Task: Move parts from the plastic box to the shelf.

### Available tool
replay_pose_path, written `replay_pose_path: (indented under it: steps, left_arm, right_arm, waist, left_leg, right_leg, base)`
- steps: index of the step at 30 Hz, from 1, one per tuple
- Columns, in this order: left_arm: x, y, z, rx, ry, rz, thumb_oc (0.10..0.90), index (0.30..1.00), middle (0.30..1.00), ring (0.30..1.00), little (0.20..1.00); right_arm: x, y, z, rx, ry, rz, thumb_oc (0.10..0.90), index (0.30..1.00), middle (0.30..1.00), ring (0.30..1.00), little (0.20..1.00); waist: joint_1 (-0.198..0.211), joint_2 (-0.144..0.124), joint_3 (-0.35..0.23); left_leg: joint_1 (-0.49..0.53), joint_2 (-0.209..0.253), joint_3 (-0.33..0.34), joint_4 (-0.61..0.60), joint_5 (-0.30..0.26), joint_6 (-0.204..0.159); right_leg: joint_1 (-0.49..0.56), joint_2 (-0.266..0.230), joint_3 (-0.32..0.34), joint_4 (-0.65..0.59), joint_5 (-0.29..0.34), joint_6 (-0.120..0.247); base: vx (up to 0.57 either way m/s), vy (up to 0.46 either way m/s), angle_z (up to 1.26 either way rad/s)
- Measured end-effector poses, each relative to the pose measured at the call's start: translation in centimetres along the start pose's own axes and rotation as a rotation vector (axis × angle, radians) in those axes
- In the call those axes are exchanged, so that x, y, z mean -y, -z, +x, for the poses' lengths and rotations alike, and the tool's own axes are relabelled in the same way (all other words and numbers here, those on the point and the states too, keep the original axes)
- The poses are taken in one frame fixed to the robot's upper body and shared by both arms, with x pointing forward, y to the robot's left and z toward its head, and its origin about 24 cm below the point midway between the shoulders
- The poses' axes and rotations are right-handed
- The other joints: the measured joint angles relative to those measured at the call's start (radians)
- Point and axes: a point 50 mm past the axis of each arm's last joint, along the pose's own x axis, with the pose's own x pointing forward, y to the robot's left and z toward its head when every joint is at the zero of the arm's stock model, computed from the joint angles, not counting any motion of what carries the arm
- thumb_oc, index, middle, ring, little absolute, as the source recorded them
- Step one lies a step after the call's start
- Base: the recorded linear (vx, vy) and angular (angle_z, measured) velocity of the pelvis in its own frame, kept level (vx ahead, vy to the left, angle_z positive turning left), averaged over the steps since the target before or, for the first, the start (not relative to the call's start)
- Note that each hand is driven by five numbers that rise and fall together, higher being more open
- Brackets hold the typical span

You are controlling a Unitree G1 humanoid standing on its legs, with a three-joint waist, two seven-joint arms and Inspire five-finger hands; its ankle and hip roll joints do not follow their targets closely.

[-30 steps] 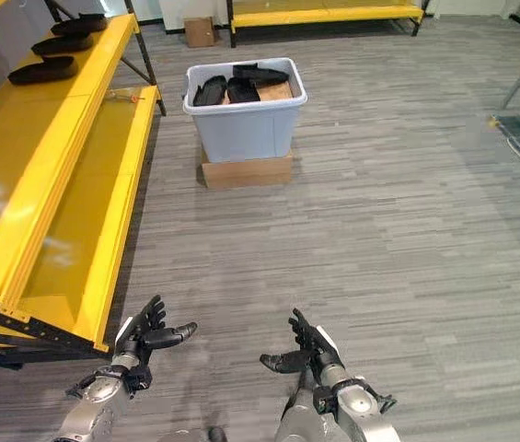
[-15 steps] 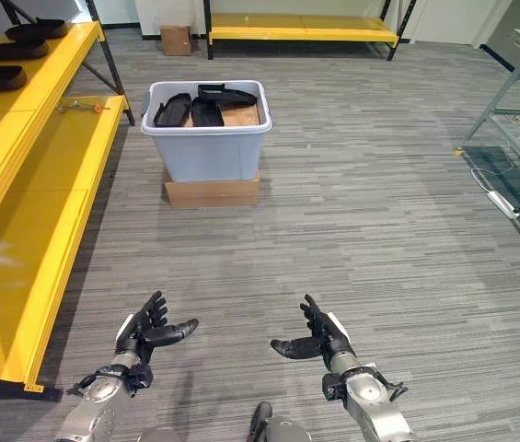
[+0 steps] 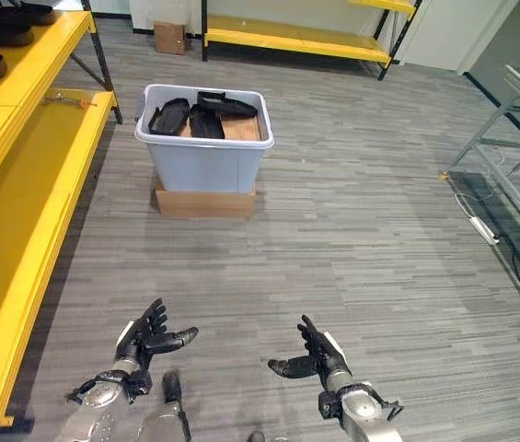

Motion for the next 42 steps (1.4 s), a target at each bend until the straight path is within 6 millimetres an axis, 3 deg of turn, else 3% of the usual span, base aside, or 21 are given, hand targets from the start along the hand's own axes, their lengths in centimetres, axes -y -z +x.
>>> replay_pose_path:
  steps: [2, 6, 7, 8, 10, 12, 13, 14, 16, 18, 20, 23, 26, 27, 28, 29, 34, 37, 39, 40, 42]
  left_arm:
    - [-0.3, -1.0, 0.3, 0.031, -0.001, 0.012, 0.900, 1.000, 1.000, 1.000, 1.000]
    - [-1.0, -2.0, 0.4, 0.065, -0.016, 0.028, 0.900, 1.000, 1.000, 1.000, 1.000]
    - [-1.1, -2.0, 0.4, 0.062, -0.020, 0.030, 0.900, 1.000, 1.000, 1.000, 1.000]
    - [-1.1, -1.9, 0.3, 0.060, -0.018, 0.031, 0.900, 1.000, 1.000, 1.000, 1.000]
    - [-1.1, -1.9, 0.3, 0.061, -0.019, 0.036, 0.900, 1.000, 1.000, 1.000, 1.000]
    - [-1.1, -1.7, 0.2, 0.051, -0.011, 0.058, 0.900, 1.000, 1.000, 1.000, 1.000]
    - [-1.1, -1.5, 0.1, 0.045, -0.014, 0.057, 0.900, 1.000, 1.000, 1.000, 1.000]
    - [-0.7, -1.0, 0.1, 0.024, -0.004, 0.057, 0.900, 1.000, 1.000, 1.000, 1.000]
    - [-0.2, -0.7, 0.1, 0.019, 0.019, 0.051, 0.900, 1.000, 1.000, 1.000, 1.000]
    - [-0.1, -0.7, 0.1, 0.023, 0.020, 0.046, 0.900, 1.000, 1.000, 1.000, 1.000]
    - [-0.7, -0.1, 0.1, -0.005, -0.002, 0.062, 0.900, 1.000, 1.000, 1.000, 1.000]
    - [-0.8, 0.3, 0.0, -0.021, -0.007, 0.068, 0.900, 1.000, 1.000, 1.000, 1.000]
    - [-0.7, 1.3, -0.6, -0.047, -0.002, 0.079, 0.900, 1.000, 1.000, 1.000, 1.000]
    - [-0.5, 1.6, -0.7, -0.055, -0.004, 0.061, 0.900, 1.000, 1.000, 1.000, 1.000]
    - [0.0, 1.9, -0.8, -0.060, 0.000, 0.046, 0.900, 1.000, 1.000, 1.000, 1.000]
    - [0.4, 1.6, -0.7, -0.047, 0.021, 0.042, 0.900, 1.000, 1.000, 1.000, 1.000]
    - [1.9, 0.4, 0.0, 0.001, 0.069, 0.014, 0.900, 1.000, 1.000, 1.000, 1.000]
    - [1.5, -0.7, 0.5, 0.040, 0.058, 0.017, 0.900, 1.000, 1.000, 1.000, 1.000]
    - [1.4, -0.4, 0.4, 0.032, 0.050, 0.014, 0.900, 1.000, 1.000, 1.000, 1.000]
    - [1.2, -0.2, 0.2, 0.024, 0.047, 0.014, 0.900, 1.000, 1.000, 1.000, 1.000]
    - [1.1, 0.2, 0.0, 0.013, 0.044, 0.015, 0.900, 1.000, 1.000, 1.000, 1.000]
  right_arm:
    - [-0.4, -0.8, 0.2, 0.032, -0.020, 0.003, 0.900, 1.000, 1.000, 1.000, 1.000]
    - [-1.4, -2.2, 1.0, 0.082, -0.055, 0.013, 0.900, 1.000, 1.000, 1.000, 1.000]
    - [-1.6, -2.5, 1.2, 0.093, -0.059, 0.018, 0.900, 1.000, 1.000, 1.000, 1.000]
    - [-1.7, -2.6, 1.2, 0.096, -0.061, 0.019, 0.900, 1.000, 1.000, 1.000, 1.000]
    - [-2.1, -2.8, 1.1, 0.111, -0.073, 0.025, 0.900, 1.000, 1.000, 1.000, 1.000]
    - [-2.2, -2.3, 0.9, 0.097, -0.076, 0.023, 0.900, 1.000, 1.000, 1.000, 1.000]
    - [-2.2, -2.3, 0.8, 0.096, -0.081, 0.019, 0.900, 1.000, 1.000, 1.000, 1.000]
    - [-1.9, -2.4, 0.8, 0.104, -0.076, 0.014, 0.900, 1.000, 1.000, 1.000, 1.000]
    - [-1.5, -1.0, 0.1, 0.055, -0.062, 0.013, 0.900, 1.000, 1.000, 1.000, 1.000]
    - [-1.3, -0.5, -0.2, 0.034, -0.058, 0.002, 0.900, 1.000, 1.000, 1.000, 1.000]
    - [-1.1, -0.3, -0.3, 0.023, -0.057, -0.015, 0.900, 1.000, 1.000, 1.000, 1.000]
    - [-1.0, -0.1, -0.4, 0.017, -0.056, -0.017, 0.900, 1.000, 1.000, 1.000, 1.000]
    - [-1.2, 0.8, -0.9, -0.014, -0.067, -0.007, 0.900, 1.000, 1.000, 1.000, 1.000]
    - [-0.9, 0.9, -0.9, -0.022, -0.068, -0.018, 0.900, 1.000, 1.000, 1.000, 1.000]
    - [-0.6, 0.6, -0.7, -0.020, -0.062, -0.028, 0.900, 1.000, 1.000, 1.000, 1.000]
    - [-0.1, -0.1, -0.4, -0.002, -0.055, -0.047, 0.900, 1.000, 1.000, 1.000, 1.000]
    - [1.8, -1.7, 0.1, 0.040, -0.004, -0.083, 0.900, 1.000, 1.000, 1.000, 1.000]
    - [1.8, -1.8, 0.2, 0.044, -0.003, -0.083, 0.900, 1.000, 1.000, 1.000, 1.000]
    - [1.7, -1.5, 0.1, 0.034, -0.005, -0.084, 0.900, 1.000, 1.000, 1.000, 1.000]
    - [1.5, -1.5, 0.1, 0.034, -0.010, -0.088, 0.900, 1.000, 1.000, 1.000, 1.000]
    - [1.3, -1.7, 0.2, 0.041, -0.017, -0.091, 0.900, 1.000, 1.000, 1.000, 1.000]
  waist:
    - [0.008, -0.004, -0.001]
    - [0.012, -0.004, -0.002]
    - [0.008, 0.000, -0.004]
    - [0.006, 0.002, -0.005]
    - [-0.004, 0.003, -0.015]
    - [-0.026, 0.015, -0.010]
    - [-0.021, 0.026, -0.005]
    - [-0.065, 0.055, 0.012]
    - [-0.076, 0.066, 0.013]
    - [-0.077, 0.078, 0.014]
    - [-0.088, 0.074, 0.013]
    - [-0.101, 0.067, 0.012]
    - [-0.101, 0.050, -0.002]
    - [-0.097, 0.064, -0.008]
    - [-0.102, 0.092, -0.021]
    - [-0.106, 0.109, -0.018]
    - [-0.129, 0.106, -0.033]
    - [-0.106, 0.067, -0.032]
    - [-0.065, 0.040, -0.028]
    - [-0.061, 0.031, -0.023]
    - [-0.060, 0.017, -0.015]
  left_leg:
    - [-0.003, -0.052, 0.017, 0.036, -0.034, 0.049]
    - [0.024, -0.116, 0.018, 0.050, -0.100, 0.080]
    - [0.072, -0.144, 0.017, 0.012, -0.109, 0.090]
    - [0.095, -0.153, 0.015, -0.003, -0.111, 0.100]
    - [0.114, -0.165, -0.005, -0.022, -0.129, 0.119]
    - [0.139, -0.188, -0.028, -0.038, -0.145, 0.137]
    - [0.155, -0.189, -0.032, -0.055, -0.161, 0.155]
    - [0.181, -0.191, -0.050, -0.066, -0.138, 0.131]
    - [0.212, -0.210, -0.055, -0.074, -0.155, 0.112]
    - [0.213, -0.214, -0.063, -0.071, -0.181, 0.082]
    - [0.240, -0.238, -0.078, -0.081, -0.190, 0.087]
    - [0.289, -0.226, -0.116, -0.081, -0.228, 0.065]
    - [0.369, -0.188, -0.138, -0.088, -0.271, -0.003]
    - [0.389, -0.159, -0.140, -0.095, -0.282, -0.023]
    - [0.381, -0.119, -0.133, -0.093, -0.277, -0.043]
    - [0.382, -0.079, -0.128, -0.091, -0.263, -0.066]
    - [0.366, 0.026, -0.127, 0.017, -0.202, -0.154]
    - [0.188, 0.093, -0.198, 0.359, -0.136, -0.195]
    - [0.062, 0.107, -0.244, 0.592, 0.030, -0.179]
    - [0.014, 0.109, -0.254, 0.676, 0.004, -0.170]
    - [-0.037, 0.089, -0.241, 0.684, -0.056, -0.169]
  right_leg:
    - [0.009, -0.052, 0.004, -0.003, 0.015, 0.001]
    - [0.030, -0.114, 0.018, 0.032, 0.056, 0.045]
    - [-0.032, -0.159, 0.044, 0.213, 0.092, 0.091]
    - [-0.079, -0.178, 0.075, 0.321, 0.125, 0.099]
    - [-0.201, -0.174, 0.140, 0.511, 0.110, 0.100]
    - [-0.284, -0.150, 0.154, 0.577, 0.086, 0.086]
    - [-0.321, -0.116, 0.183, 0.564, 0.057, 0.060]
    - [-0.363, -0.064, 0.203, 0.463, 0.022, 0.030]
    - [-0.418, -0.077, 0.188, 0.335, 0.041, 0.023]
    - [-0.438, -0.104, 0.172, 0.121, 0.126, 0.048]
    - [-0.418, -0.170, 0.180, -0.208, 0.314, 0.071]
    - [-0.381, -0.190, 0.177, -0.248, 0.418, 0.073]
    - [-0.258, -0.150, 0.153, -0.233, 0.424, 0.075]
    - [-0.241, -0.122, 0.150, -0.233, 0.449, 0.065]
    - [-0.249, -0.083, 0.147, -0.215, 0.438, 0.061]
    - [-0.253, -0.047, 0.133, -0.191, 0.409, 0.021]
    - [-0.248, 0.049, 0.093, -0.090, 0.272, -0.036]
    - [-0.248, 0.103, 0.083, -0.063, 0.215, -0.111]
    - [-0.228, 0.118, 0.107, -0.058, 0.194, -0.152]
    - [-0.207, 0.124, 0.110, -0.066, 0.189, -0.162]
    - [-0.182, 0.126, 0.101, -0.073, 0.188, -0.163]
  base:
    - [0.26, 0.188, 0.23]
    - [0.25, 0.253, 0.19]
    - [0.24, 0.296, 0.20]
    - [0.18, 0.214, 0.24]
    - [0.22, 0.142, 0.26]
    - [0.26, 0.102, 0.22]
    - [0.22, -0.001, 0.19]
    - [0.22, -0.042, 0.33]
    - [0.29, -0.099, 0.39]
    - [0.29, -0.121, 0.08]
    - [0.30, -0.134, 0.21]
    - [0.43, -0.224, 0.30]
    - [0.34, -0.216, 0.19]
    - [0.30, -0.224, 0.03]
    - [0.20, -0.150, -0.04]
    - [0.31, -0.270, -0.11]
    - [0.24, -0.272, -0.04]
    - [0.24, -0.376, -0.17]
    - [0.13, -0.150, -0.39]
    - [0.11, -0.081, -0.33]
    - [0.17, -0.096, -0.02]
